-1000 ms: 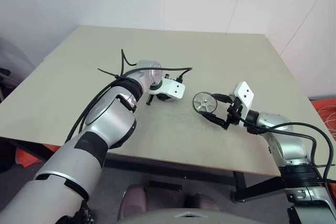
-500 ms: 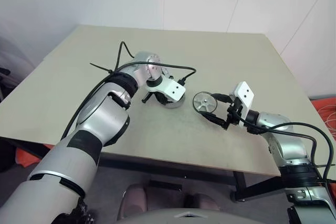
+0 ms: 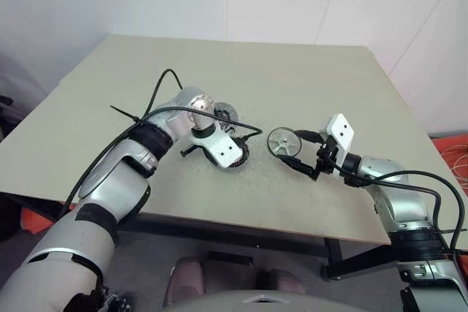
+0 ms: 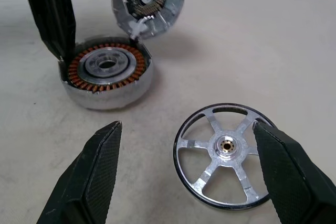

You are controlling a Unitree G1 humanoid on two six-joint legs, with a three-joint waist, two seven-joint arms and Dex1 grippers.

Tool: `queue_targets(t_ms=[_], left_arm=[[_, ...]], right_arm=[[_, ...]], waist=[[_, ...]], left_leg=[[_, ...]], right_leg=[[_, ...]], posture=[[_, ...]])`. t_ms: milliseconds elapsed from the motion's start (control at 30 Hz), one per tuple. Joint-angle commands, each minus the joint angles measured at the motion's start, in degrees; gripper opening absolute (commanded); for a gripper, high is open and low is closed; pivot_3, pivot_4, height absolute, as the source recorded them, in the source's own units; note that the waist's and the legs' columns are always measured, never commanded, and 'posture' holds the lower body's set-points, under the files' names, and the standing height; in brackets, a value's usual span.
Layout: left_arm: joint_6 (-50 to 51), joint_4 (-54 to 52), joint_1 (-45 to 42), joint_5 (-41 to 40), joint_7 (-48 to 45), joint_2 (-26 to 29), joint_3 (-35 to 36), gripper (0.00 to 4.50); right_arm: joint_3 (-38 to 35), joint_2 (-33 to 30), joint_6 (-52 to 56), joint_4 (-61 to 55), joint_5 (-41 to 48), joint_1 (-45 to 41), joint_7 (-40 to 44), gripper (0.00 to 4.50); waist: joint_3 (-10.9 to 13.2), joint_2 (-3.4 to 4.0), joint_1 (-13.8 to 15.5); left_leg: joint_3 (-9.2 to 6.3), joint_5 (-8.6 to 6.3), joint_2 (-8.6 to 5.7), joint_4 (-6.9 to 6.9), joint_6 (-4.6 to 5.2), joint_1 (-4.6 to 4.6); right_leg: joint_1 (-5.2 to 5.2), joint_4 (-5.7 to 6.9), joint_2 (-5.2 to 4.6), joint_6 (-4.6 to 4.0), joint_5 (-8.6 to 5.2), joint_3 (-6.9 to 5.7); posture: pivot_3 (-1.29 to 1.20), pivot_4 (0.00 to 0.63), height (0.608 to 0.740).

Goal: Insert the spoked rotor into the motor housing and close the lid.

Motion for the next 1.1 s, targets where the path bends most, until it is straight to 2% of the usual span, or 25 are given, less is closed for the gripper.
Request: queue_targets(t_ms=[33,367,600,800,900,1033,1100], left_arm=[[1.2,-5.8,0.8,-2.9,-0.9,0.9,-1.6,0.05],[-2.6,-9.7,-1.8,-11.6,-0.9,7.0,-9.1,0.05],[-6.2,-6.8,-3.1,-10.9,-0.9,9.2,-9.1,0.05],[-6.3,-6.1,-3.8,-14.9,-0.9,9.5,-10.0,0.05],[-5.4,-6.6,-4.0,-15.3,-0.9,10.3,-10.5,0.66],[-4.6,-7.1,-4.7,-17.2,-0.9,11.7,-12.0,1.95],[-4.5,-7.0,-4.3,-17.5,-0.9,10.7,-10.2,2.66]], right_arm=[[-0.5,-0.3,-0.9,-0.8,0.5,-1.0,0.1,4.5],[-0.4,-0.3,-0.9,-0.7,0.5,-1.3,0.0,4.5],[-0.4,-0.2,-0.9,-0.7,0.4,-1.3,-0.1,4.5],[-0.1,0.0,-1.0,-0.5,0.3,-1.5,-0.1,4.5],[-0.1,0.0,-1.0,-0.3,0.2,-1.6,-0.2,4.5],[0.0,0.0,-1.0,-0.1,0.1,-1.6,-0.1,4.5],[0.0,-0.1,-1.0,0.0,0.0,-1.7,0.0,4.5]], waist=[[0.0,0.01,0.0],[0.0,0.01,-0.1],[0.0,0.01,-0.2],[0.0,0.01,-0.1],[0.0,0.01,-0.1],[0.0,0.01,-0.1],[0.0,0.01,-0.1]], left_leg=[[0.02,0.0,-0.01,0.0,0.0,0.0],[0.09,0.02,-0.01,0.01,-0.04,-0.14],[0.1,0.09,0.02,0.02,-0.16,-0.21],[0.1,0.16,0.02,0.03,-0.27,-0.22],[0.09,0.16,0.02,0.06,-0.29,-0.26],[0.09,0.18,0.02,0.07,-0.31,-0.24],[0.09,0.2,0.02,0.07,-0.34,-0.23]], right_leg=[[0.0,0.0,0.0,0.0,0.0,0.0],[-0.14,0.03,0.02,0.0,0.0,0.0],[-0.24,0.06,0.08,0.0,0.0,0.02],[-0.24,0.08,0.08,0.0,0.0,0.02],[-0.25,0.09,0.08,0.0,0.0,0.02],[-0.24,0.13,0.08,0.0,0.0,0.02],[-0.24,0.14,0.08,0.0,0.0,0.02]], posture=[[0.0,0.0,0.74],[0.0,0.0,0.74],[0.0,0.0,0.74],[0.0,0.0,0.74],[0.0,0.0,0.74],[0.0,0.0,0.74],[0.0,0.0,0.74]])
